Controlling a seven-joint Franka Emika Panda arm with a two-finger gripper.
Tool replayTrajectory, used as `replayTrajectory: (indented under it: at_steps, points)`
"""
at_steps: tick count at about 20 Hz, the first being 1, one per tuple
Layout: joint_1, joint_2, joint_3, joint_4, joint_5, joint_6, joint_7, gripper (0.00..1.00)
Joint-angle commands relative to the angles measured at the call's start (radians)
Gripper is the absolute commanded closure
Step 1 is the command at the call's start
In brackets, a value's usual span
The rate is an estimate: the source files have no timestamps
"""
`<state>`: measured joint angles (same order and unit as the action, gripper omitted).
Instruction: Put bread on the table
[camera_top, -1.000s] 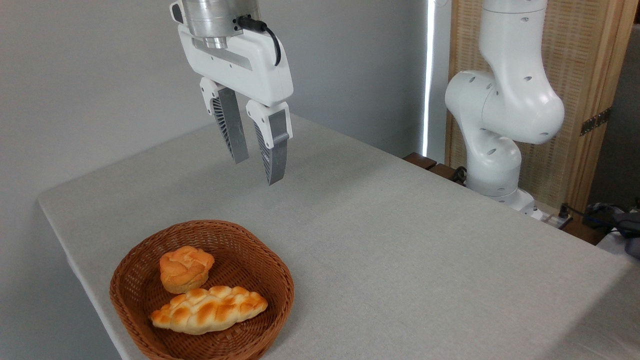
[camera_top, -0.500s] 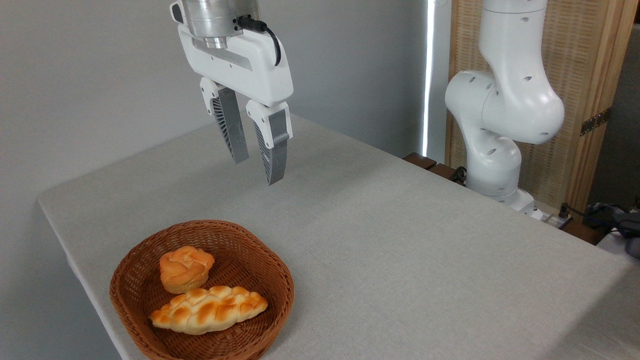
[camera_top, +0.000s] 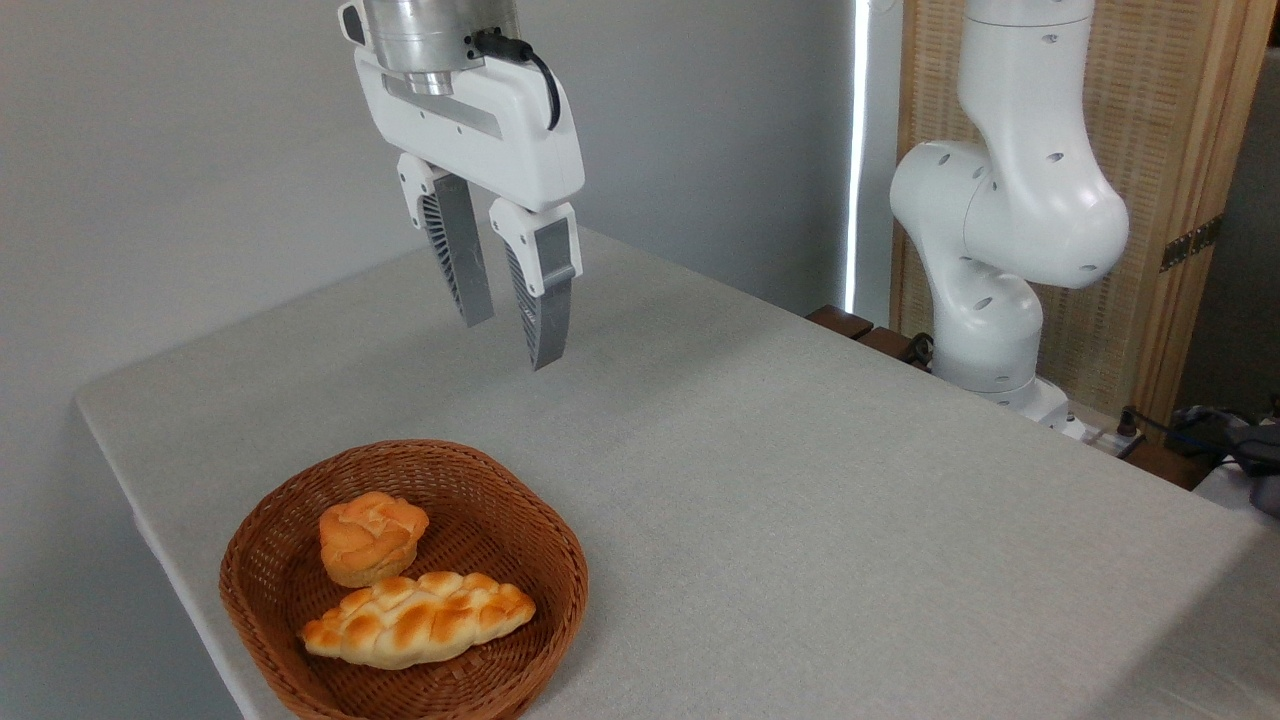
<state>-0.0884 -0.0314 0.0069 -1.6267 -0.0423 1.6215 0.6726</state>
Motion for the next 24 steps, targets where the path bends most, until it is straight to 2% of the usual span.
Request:
replayTrajectory:
  at_steps: [1,4,7,10,12,15,20,24]
  points:
    - [-0.001,0.033,-0.008,0.018,-0.007,0.073,0.053,0.0]
    - [-0.004,0.048,-0.01,0.013,-0.007,0.133,0.114,0.0]
    - [-0.01,0.093,-0.031,0.005,-0.008,0.253,0.174,0.0]
    - [-0.01,0.142,-0.08,-0.011,-0.007,0.351,0.179,0.0]
    - [-0.01,0.165,-0.122,-0.048,-0.005,0.414,0.217,0.0]
    - [-0.01,0.188,-0.151,-0.103,-0.005,0.506,0.277,0.0]
    - [-0.007,0.203,-0.153,-0.137,-0.005,0.531,0.438,0.0]
    - [-0.005,0.235,-0.153,-0.16,-0.005,0.564,0.504,0.0]
